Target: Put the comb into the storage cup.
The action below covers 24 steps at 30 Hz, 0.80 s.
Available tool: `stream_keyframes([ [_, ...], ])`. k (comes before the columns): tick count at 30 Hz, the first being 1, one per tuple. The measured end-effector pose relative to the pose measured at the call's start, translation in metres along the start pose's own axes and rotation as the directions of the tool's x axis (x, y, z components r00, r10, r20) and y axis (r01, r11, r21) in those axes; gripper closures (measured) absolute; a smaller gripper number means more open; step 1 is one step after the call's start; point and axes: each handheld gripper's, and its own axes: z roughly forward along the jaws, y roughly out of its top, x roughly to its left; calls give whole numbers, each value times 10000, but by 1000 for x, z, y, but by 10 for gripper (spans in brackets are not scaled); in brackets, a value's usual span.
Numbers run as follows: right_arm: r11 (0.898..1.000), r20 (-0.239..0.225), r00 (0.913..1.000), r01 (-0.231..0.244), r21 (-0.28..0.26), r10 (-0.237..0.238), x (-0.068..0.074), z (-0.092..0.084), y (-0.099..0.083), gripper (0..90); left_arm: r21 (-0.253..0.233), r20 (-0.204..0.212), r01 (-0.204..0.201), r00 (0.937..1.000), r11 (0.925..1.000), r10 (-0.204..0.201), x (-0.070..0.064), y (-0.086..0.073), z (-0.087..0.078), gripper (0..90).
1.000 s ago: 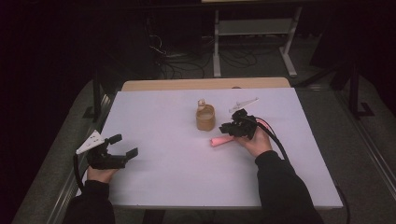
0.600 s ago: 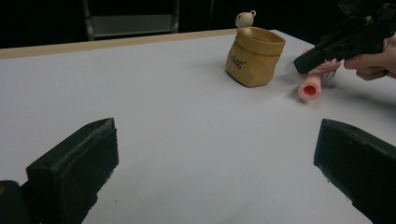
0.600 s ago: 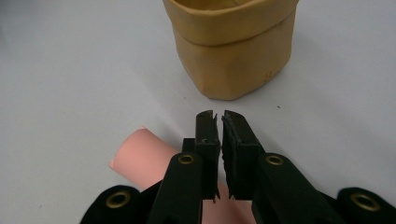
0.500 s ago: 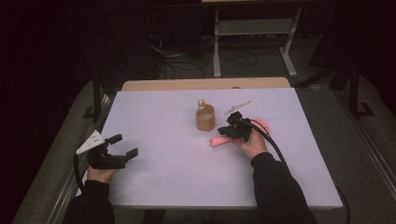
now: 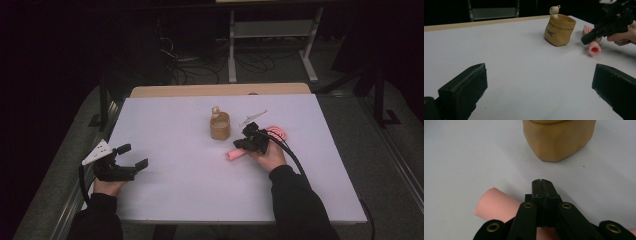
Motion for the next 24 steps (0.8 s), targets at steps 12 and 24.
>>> stream_keyframes([
  [12,9990,84,9998,150,429,-154,-1,-2,-5,878,25,9,3,10000,10000,-3,0,0,0,0],
  [24,9960,266,9994,194,874,-218,-3,-10,-10,877,118,5,5,10000,9999,-5,0,-1,1,0],
])
